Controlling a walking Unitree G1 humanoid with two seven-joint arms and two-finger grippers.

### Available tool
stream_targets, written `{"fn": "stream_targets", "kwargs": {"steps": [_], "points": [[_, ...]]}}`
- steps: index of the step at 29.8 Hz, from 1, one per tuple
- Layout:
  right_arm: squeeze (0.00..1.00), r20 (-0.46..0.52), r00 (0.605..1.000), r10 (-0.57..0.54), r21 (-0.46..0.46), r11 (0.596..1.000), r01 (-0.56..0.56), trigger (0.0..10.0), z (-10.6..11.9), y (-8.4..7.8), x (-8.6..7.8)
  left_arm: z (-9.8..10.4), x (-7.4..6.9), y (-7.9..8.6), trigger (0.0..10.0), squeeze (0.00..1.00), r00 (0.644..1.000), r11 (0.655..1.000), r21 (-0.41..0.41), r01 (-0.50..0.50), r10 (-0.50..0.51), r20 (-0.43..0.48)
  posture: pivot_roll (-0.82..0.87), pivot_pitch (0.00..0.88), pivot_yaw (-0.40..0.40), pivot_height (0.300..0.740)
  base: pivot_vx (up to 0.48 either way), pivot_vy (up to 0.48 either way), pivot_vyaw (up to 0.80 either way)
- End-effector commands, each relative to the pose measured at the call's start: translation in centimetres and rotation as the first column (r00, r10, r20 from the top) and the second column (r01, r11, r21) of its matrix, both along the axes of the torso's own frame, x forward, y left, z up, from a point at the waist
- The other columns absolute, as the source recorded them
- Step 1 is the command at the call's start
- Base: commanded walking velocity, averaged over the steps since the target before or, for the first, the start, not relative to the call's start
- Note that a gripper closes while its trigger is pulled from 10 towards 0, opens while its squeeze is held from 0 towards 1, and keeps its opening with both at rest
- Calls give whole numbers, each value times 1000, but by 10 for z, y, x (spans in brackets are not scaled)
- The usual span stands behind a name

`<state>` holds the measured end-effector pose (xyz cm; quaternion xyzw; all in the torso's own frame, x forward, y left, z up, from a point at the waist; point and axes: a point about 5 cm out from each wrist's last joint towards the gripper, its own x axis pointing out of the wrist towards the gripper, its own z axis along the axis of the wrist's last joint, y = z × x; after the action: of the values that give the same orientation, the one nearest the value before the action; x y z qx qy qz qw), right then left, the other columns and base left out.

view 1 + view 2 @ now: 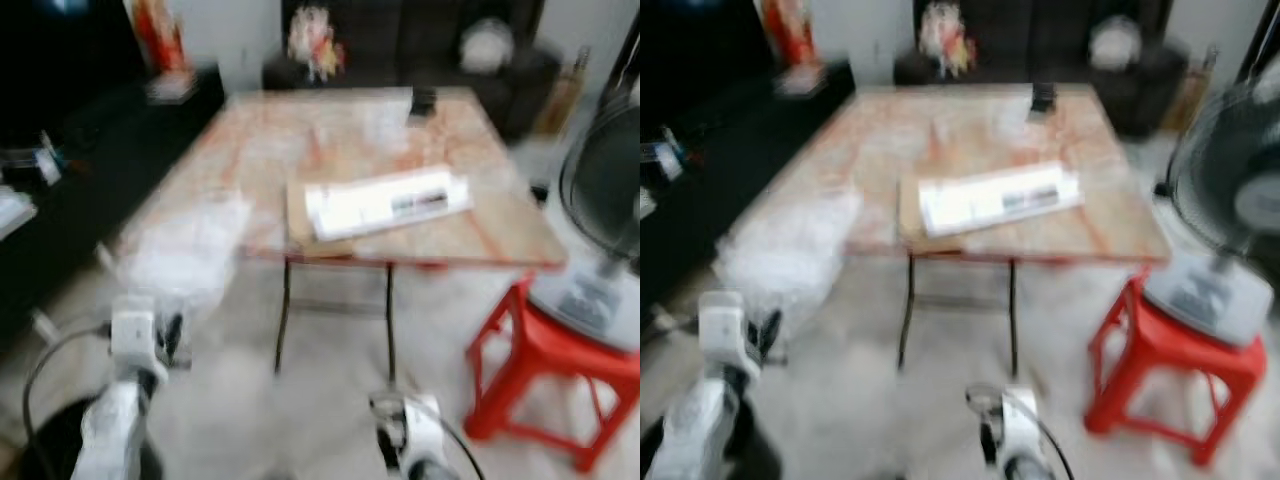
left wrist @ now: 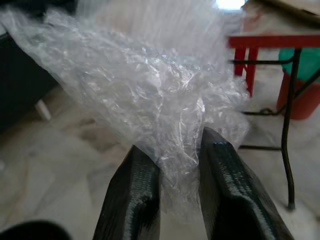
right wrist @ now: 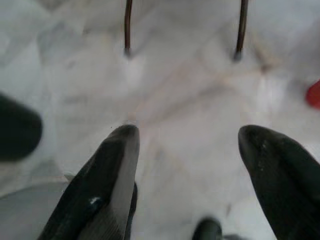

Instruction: Picking trash to rubbish bin

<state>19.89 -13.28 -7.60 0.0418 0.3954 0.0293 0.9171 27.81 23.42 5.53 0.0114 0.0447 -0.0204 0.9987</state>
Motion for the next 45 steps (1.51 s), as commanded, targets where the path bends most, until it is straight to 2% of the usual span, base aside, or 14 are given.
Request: {"fn": "stream_targets", "kwargs": {"steps": [1,26,29,30,33,34,37,41,45], "points": [[0,6,1000,2,10,1000,-2,10000,2,3,3,12,8,-2,10000,0,999,1000,13,20,-20,45,33,0,65,740,-292,0,0],[0,7,1000,-12,4,1000,12,10000,2,-1,3,9,8,-4,10000,0,999,1000,5,22,-23,38,26,0,58,740,-291,0,0],[0,5,1000,-12,2,1000,12,10000,1,-2,3,-3,4,0,10000,0,1000,1000,-5,-3,3,-23,26,2,55,740,0,0,0],[0,5,1000,-14,1,1000,14,10000,1,-2,3,-15,0,3,10000,0,996,1000,-16,-17,16,-88,26,2,55,740,0,0,0],[0,1,1000,-18,-3,1000,18,10000,1,-3,3,-33,-9,6,10000,0,982,998,-37,-42,34,-187,26,2,55,740,0,0,0],[0,1,1000,-18,-3,1000,18,10000,1,-3,3,-33,-9,6,10000,0,982,998,-37,-42,34,-187,26,2,55,740,0,0,0],[0,-9,1000,-25,-9,1000,25,10000,0,-6,1,-56,-24,11,10000,0,952,995,-40,-88,72,-299,18,9,51,740,0,0,0],[0,-20,999,-31,-19,999,31,10000,-2,-12,-3,-73,-38,13,10000,0,915,989,-33,-141,117,-387,1,16,35,740,0,0,0],[0,-26,999,-26,-33,999,25,10000,-3,-17,-5,-83,-45,11,10000,0,890,988,-28,-153,126,-438,-6,20,25,740,0,0,0]]}}
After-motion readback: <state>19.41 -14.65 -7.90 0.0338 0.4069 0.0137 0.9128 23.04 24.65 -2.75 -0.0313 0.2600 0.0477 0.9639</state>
